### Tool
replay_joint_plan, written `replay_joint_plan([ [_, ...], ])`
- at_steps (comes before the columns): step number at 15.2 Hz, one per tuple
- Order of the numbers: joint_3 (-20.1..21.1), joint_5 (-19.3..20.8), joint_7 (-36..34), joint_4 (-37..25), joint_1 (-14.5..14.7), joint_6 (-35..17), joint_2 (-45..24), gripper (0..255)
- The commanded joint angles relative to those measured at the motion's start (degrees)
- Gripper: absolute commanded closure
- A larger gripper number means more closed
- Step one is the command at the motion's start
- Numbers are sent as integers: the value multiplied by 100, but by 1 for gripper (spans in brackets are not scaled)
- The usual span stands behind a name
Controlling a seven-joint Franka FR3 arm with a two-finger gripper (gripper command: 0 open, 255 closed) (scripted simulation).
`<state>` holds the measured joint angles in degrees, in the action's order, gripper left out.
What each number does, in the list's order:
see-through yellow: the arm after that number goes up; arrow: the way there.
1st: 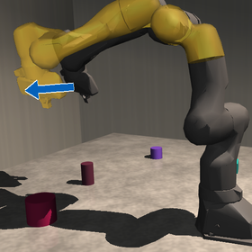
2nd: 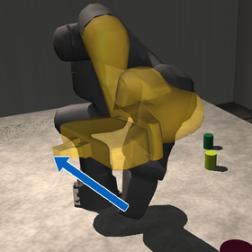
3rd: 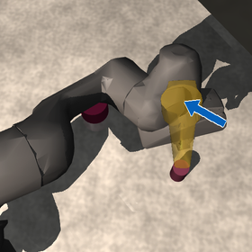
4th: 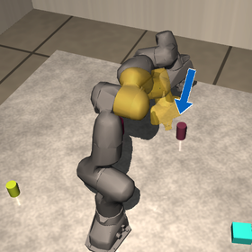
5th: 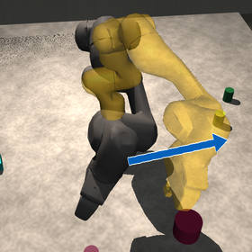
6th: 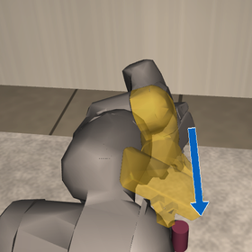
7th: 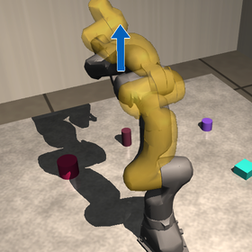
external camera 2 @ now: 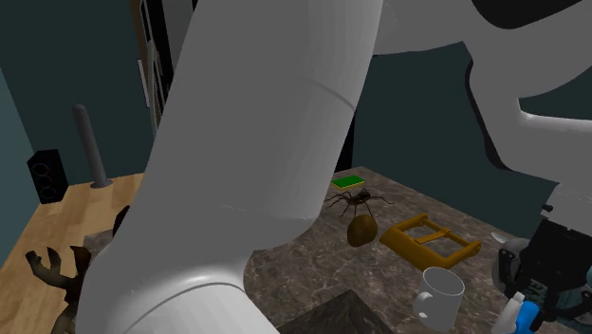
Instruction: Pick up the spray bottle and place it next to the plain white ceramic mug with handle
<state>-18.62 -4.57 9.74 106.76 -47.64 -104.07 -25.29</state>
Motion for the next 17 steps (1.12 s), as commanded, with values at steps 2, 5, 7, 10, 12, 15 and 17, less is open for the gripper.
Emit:
replay_joint_plan([
  [2,13,-27,14,30,-11,-116,-87,255],
  [5,12,-27,14,30,-11,-116,-87,255],
  [7,12,-28,14,29,-10,-116,-87,255],
  [10,12,-29,15,29,-11,-118,-91,0],
  [12,12,-30,18,16,-14,-115,-101,0],
  [15,11,-28,14,29,-10,-116,-88,0],
  [17,1,-10,1,-342,-23,266,-75,0],
])
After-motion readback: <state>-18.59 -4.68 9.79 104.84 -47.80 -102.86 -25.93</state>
